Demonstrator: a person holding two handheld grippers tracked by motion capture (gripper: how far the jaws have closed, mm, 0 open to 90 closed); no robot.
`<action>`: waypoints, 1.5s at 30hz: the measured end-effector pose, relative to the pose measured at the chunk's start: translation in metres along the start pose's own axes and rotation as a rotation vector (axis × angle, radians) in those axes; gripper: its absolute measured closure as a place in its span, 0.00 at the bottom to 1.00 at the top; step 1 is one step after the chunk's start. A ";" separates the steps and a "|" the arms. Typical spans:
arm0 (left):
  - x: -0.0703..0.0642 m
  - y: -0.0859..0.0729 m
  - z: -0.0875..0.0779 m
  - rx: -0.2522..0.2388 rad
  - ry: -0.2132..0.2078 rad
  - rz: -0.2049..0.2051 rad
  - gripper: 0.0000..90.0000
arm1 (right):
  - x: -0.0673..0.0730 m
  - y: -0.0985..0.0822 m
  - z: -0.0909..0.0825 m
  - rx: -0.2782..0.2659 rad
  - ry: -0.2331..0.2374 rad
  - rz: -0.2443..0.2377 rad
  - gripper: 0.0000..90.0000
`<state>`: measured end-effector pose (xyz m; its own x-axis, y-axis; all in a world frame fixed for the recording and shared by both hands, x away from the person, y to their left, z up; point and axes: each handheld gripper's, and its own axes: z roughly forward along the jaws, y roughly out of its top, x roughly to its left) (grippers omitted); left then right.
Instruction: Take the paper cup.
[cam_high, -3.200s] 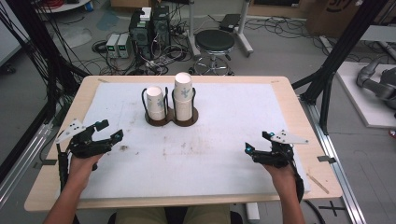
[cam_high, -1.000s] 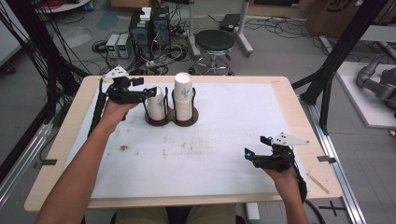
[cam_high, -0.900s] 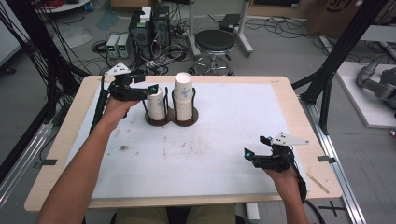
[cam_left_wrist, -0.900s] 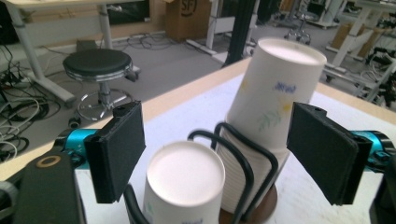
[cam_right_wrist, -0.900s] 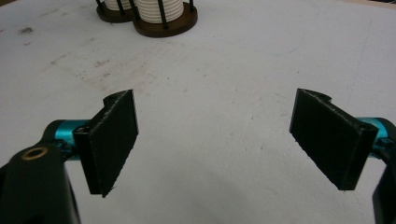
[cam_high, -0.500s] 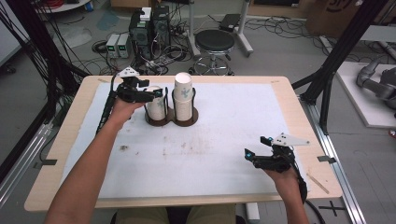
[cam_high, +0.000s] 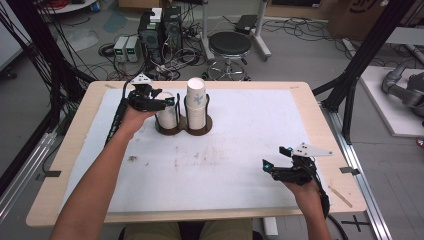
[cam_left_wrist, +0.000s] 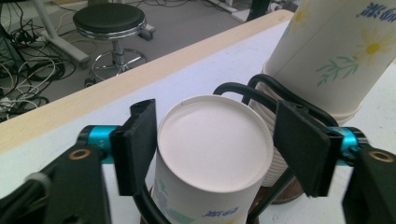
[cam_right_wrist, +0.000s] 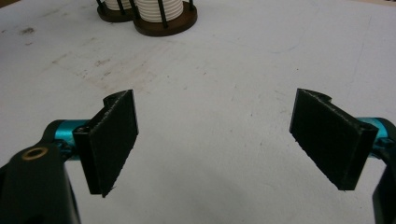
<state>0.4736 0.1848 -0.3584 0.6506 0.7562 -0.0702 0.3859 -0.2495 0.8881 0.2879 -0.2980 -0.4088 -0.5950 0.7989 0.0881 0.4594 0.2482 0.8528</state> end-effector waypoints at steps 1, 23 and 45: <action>0.000 0.000 0.000 -0.002 -0.002 -0.003 0.39 | 0.000 0.000 0.000 0.003 0.002 0.004 0.18; 0.000 0.014 -0.020 -0.118 0.009 -0.032 0.41 | 0.001 -0.001 0.003 0.019 0.012 0.004 0.18; -0.016 0.068 -0.082 -0.207 -0.014 -0.054 0.42 | 0.004 0.001 0.004 0.011 0.020 0.005 0.18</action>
<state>0.4363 0.2052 -0.2595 0.6423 0.7561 -0.1253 0.2786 -0.0781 0.9572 0.2888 -0.2923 -0.4098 -0.6055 0.7892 0.1028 0.4694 0.2499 0.8469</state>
